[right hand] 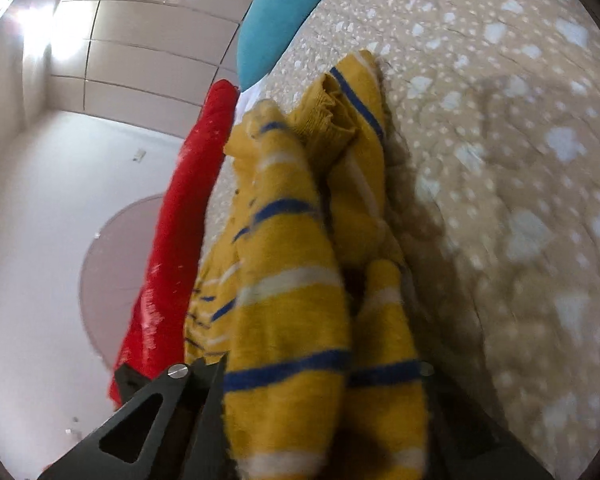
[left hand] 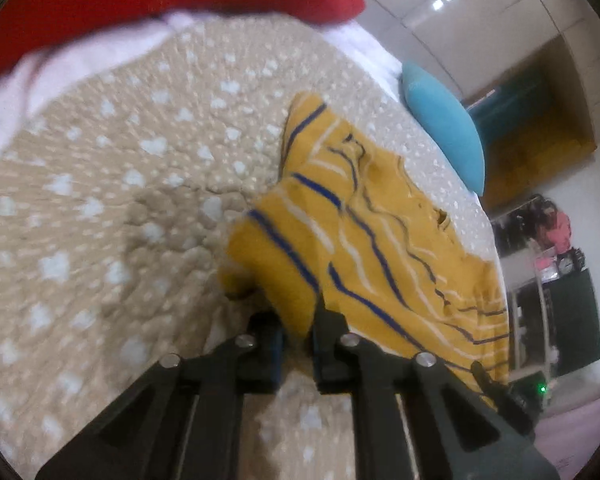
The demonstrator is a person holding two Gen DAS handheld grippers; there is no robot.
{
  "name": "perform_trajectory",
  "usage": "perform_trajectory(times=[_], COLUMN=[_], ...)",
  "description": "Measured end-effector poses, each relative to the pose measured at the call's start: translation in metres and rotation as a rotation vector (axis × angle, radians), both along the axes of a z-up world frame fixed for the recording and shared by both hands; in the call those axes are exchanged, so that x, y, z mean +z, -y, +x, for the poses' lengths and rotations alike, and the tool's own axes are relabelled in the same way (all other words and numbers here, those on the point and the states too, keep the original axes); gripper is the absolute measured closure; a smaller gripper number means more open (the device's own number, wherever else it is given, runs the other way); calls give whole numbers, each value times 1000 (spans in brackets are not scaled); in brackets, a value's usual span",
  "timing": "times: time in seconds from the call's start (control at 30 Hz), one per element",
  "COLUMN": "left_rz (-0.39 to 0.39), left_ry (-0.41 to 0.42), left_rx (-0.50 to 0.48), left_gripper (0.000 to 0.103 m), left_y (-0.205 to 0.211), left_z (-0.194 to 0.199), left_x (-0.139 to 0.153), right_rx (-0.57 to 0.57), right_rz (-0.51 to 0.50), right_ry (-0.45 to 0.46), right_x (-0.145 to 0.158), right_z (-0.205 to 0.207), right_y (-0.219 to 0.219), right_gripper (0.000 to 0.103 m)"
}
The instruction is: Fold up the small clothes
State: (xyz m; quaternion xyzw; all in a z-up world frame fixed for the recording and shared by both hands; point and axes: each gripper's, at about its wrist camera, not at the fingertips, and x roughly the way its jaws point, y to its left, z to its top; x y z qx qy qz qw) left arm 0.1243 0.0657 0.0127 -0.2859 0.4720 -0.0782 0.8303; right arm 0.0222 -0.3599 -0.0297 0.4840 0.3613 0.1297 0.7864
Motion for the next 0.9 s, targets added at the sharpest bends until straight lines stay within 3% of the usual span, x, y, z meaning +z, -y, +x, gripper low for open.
perform_trajectory(times=[0.13,0.33,0.37,0.4,0.43,0.5,0.53,0.6,0.7,0.8,0.9], left_rz=[6,-49,-55,-50,-25,23,55,149,256,344,407], left_ry=[16,-42,-48,-48,-42,-12,25,101,153,200,227], left_rx=[-7,35,46,53,57,67,75,77,59,30,-6], left_gripper=[94,94,93,86,78,34,30,26,23,21,21], left_y=[-4,-20,-24,-28,-33,-37,-39,-36,-26,-8,11], left_z=[-41,-81,-87,-93,-104,-119,-128,-144,-153,-160,-162], left_x=[14,-3,-4,-4,1,12,20,39,55,66,68], right_rx=[11,20,18,14,8,9,4,-13,-135,-214,-81], right_rz=[36,52,47,31,8,-66,-102,-170,-296,-392,-405], right_ry=[-3,-24,-26,-28,-26,-13,-9,-2,17,77,133], right_x=[0,-12,-11,-8,-4,8,15,28,53,79,97], right_z=[-24,-46,-44,-50,-50,-59,-64,-72,-87,-93,-66], right_y=[7,23,26,30,31,32,32,34,38,40,23], right_gripper=[96,95,95,90,88,75,75,71,59,59,75])
